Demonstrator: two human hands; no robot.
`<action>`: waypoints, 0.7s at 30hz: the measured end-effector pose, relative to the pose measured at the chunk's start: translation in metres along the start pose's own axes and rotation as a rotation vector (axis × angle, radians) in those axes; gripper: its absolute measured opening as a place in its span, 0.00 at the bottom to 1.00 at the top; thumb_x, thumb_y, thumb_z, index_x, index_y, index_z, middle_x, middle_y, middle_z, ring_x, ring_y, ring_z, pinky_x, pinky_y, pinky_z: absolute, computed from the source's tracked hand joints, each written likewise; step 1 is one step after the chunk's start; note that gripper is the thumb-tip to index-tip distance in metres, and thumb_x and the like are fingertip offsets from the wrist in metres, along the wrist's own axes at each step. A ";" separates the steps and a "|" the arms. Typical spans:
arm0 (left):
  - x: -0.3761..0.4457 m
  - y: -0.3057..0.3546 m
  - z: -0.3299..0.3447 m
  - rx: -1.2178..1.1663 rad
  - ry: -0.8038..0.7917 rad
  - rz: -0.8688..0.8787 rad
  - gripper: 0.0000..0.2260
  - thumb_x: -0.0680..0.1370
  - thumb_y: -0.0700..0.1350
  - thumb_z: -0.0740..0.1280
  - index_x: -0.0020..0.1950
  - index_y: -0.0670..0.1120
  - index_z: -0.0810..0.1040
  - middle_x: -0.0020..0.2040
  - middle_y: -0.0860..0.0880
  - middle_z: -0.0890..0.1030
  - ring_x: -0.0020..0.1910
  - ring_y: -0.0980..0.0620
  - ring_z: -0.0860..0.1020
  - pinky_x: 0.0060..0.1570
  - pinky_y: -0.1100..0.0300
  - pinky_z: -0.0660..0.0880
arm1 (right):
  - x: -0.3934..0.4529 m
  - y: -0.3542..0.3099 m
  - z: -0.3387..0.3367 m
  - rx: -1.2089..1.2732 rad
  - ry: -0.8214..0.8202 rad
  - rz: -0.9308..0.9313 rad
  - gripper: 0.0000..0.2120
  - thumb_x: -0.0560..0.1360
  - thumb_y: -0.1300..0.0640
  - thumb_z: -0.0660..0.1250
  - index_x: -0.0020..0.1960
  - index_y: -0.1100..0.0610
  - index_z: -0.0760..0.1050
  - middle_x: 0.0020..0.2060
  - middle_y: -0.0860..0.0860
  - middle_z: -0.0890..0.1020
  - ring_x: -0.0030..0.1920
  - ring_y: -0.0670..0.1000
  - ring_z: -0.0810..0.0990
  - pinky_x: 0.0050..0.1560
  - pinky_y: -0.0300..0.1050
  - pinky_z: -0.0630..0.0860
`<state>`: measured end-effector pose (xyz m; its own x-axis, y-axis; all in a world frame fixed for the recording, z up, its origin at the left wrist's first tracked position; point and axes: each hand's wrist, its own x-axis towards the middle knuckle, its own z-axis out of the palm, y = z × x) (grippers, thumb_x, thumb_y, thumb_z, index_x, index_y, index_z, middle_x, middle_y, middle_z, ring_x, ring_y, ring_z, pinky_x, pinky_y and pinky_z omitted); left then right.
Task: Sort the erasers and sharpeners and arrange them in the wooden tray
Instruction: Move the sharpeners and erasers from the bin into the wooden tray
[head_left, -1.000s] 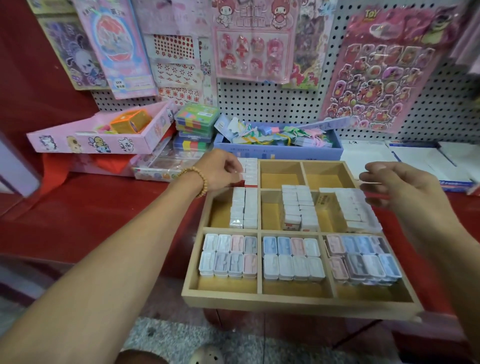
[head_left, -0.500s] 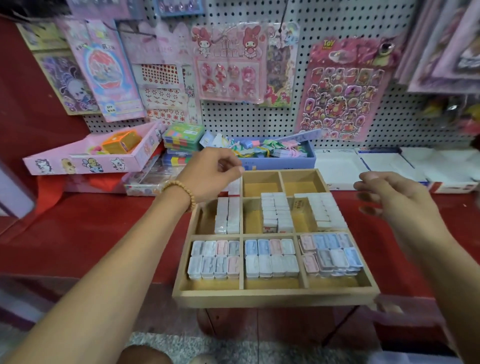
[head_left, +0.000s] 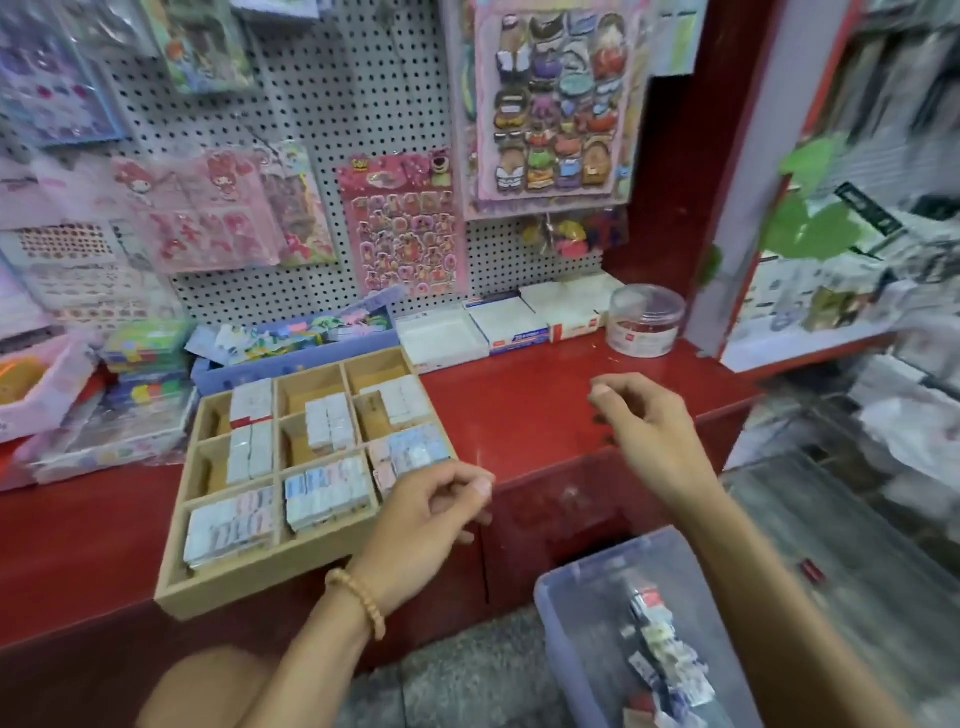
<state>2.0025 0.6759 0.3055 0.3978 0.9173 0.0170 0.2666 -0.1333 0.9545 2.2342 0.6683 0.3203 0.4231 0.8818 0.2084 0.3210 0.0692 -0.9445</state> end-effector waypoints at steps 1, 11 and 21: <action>-0.006 -0.001 0.017 0.003 -0.031 -0.008 0.06 0.80 0.44 0.65 0.48 0.50 0.82 0.42 0.54 0.83 0.45 0.54 0.83 0.42 0.60 0.78 | -0.008 0.007 -0.013 -0.005 0.022 0.016 0.04 0.79 0.55 0.67 0.49 0.47 0.80 0.44 0.48 0.84 0.50 0.51 0.82 0.58 0.57 0.78; -0.037 -0.039 0.164 0.110 -0.342 -0.125 0.06 0.81 0.42 0.63 0.54 0.47 0.79 0.44 0.50 0.81 0.42 0.58 0.82 0.40 0.62 0.78 | -0.112 0.107 -0.100 0.015 0.253 0.239 0.06 0.80 0.64 0.64 0.48 0.62 0.79 0.32 0.45 0.76 0.30 0.34 0.75 0.36 0.29 0.68; -0.013 -0.165 0.239 0.641 -0.689 -0.071 0.06 0.80 0.46 0.66 0.55 0.46 0.79 0.49 0.48 0.81 0.46 0.49 0.80 0.51 0.57 0.75 | -0.166 0.257 -0.090 -0.137 0.418 0.673 0.17 0.80 0.55 0.62 0.33 0.48 0.65 0.27 0.44 0.69 0.33 0.45 0.68 0.38 0.44 0.61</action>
<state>2.1632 0.5963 0.0764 0.7387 0.5350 -0.4101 0.6607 -0.4543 0.5975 2.3231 0.4976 0.0655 0.8366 0.4641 -0.2912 -0.0263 -0.4969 -0.8674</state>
